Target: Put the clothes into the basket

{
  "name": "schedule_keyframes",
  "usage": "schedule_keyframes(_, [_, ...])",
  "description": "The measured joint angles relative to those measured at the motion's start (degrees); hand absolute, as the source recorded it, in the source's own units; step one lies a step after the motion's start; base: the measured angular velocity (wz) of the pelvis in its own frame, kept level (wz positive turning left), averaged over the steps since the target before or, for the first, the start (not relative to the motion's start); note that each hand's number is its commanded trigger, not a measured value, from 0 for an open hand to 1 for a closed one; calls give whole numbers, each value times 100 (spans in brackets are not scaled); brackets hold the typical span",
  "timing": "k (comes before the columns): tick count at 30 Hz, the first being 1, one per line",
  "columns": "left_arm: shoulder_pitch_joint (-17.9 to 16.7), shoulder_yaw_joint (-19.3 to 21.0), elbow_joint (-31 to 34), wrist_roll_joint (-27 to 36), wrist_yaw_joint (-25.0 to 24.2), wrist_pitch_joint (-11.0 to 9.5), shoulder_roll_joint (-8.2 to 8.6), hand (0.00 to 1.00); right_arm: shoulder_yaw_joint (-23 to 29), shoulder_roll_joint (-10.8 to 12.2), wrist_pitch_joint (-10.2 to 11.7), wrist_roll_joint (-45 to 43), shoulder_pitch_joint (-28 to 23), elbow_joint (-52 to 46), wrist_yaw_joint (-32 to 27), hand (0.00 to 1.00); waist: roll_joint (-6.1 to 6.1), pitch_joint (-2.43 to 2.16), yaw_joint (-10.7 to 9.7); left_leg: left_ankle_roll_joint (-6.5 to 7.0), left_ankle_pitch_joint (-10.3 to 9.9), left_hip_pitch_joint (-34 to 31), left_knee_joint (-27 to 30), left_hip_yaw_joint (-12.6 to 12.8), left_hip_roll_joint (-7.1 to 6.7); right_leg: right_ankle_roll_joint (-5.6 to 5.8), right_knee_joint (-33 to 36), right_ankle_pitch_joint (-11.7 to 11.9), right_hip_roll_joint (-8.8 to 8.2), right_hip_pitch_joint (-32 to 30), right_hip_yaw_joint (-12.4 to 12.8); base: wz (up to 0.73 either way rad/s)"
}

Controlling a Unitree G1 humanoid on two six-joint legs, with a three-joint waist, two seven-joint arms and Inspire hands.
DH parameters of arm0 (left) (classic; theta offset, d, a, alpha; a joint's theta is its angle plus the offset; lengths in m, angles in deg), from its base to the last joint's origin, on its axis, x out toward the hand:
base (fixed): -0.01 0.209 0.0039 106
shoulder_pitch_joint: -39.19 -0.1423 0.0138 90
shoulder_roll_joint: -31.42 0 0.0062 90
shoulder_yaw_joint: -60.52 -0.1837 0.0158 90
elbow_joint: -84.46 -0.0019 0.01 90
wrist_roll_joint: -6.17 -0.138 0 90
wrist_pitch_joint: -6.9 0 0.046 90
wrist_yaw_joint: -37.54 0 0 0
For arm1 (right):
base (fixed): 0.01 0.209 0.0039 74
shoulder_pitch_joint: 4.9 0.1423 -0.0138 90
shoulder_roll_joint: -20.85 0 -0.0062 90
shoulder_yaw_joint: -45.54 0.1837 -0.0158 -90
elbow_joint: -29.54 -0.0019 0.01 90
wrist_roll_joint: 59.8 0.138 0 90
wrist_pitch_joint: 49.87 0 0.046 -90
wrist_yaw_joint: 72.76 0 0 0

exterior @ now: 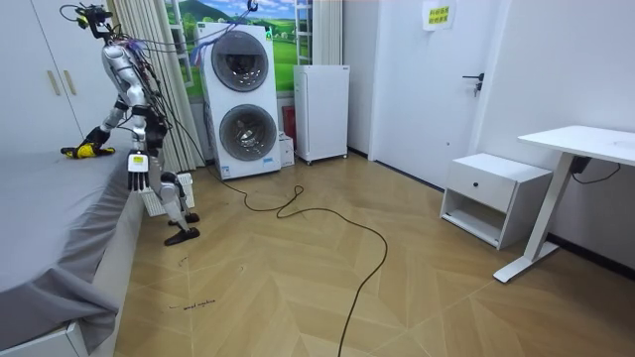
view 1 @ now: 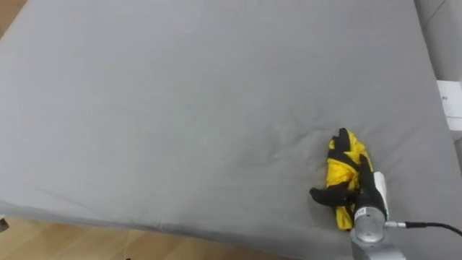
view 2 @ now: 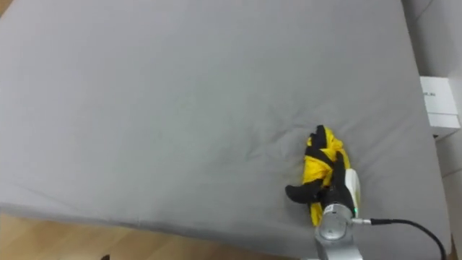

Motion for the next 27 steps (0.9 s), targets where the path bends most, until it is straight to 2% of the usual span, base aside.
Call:
schedule_keyframes(3, [18,-72,-103,300,13,-77,-4,0,14,-54,57,77,253,421,-289,0,10,22,56,18,19,-106,10,-22,-21,11,1,7,-15,-71,-35,14])
schedule_keyframes(4, [23,-94,-122,392,5,-98,-13,0,54,-99,66,75,350,528,-363,58,19,27,58,30,47,-208,17,-58,-40,22,3,15,-28,-152,-59,16])
schedule_keyframes(5, [26,-99,-122,392,-11,-105,-16,0,76,-138,66,75,389,545,-396,91,39,38,48,36,54,-277,37,-89,-49,25,5,22,-37,-192,-104,26])
schedule_keyframes(6, [49,-90,-121,391,-64,-129,-17,0,267,-235,69,57,480,606,-426,100,81,69,58,47,61,-406,111,-137,-61,33,6,41,-50,-263,-151,23])
schedule_keyframes(7, [53,-75,-122,391,-139,-161,-19,0,470,-332,65,55,597,687,-483,100,113,87,103,64,74,-501,129,-137,-70,41,13,57,-59,-352,-157,16])
schedule_keyframes(9, [85,-45,-118,435,-221,-157,-20,0,632,-518,36,139,720,769,-515,100,122,90,195,85,96,-624,142,-128,-84,44,73,61,-90,-505,-149,0])
schedule_keyframes(13, [276,-146,-124,481,-280,-71,-48,0,681,-868,-10,723,1025,980,-514,100,150,113,314,127,165,-873,149,-124,-129,62,212,72,-150,-819,-88,-2])
schedule_keyframes(18, [297,-152,-179,358,-257,-26,-175,0,798,-1008,16,885,1140,1099,-513,100,152,182,331,131,170,-986,170,-115,-130,70,205,79,-143,-911,-71,1])
schedule_keyframes(22, [209,-165,-159,367,-261,9,-276,0,788,-1157,38,1002,1131,1220,-368,100,180,189,324,130,169,-995,167,-115,-126,71,186,79,-131,-905,-58,4])
schedule_keyframes(27, [184,-145,-154,283,-256,9,-395,0,781,-1198,17,1047,965,1174,-151,100,173,181,322,130,169,-786,131,-8,-123,73,177,77,-140,-728,2,-3])
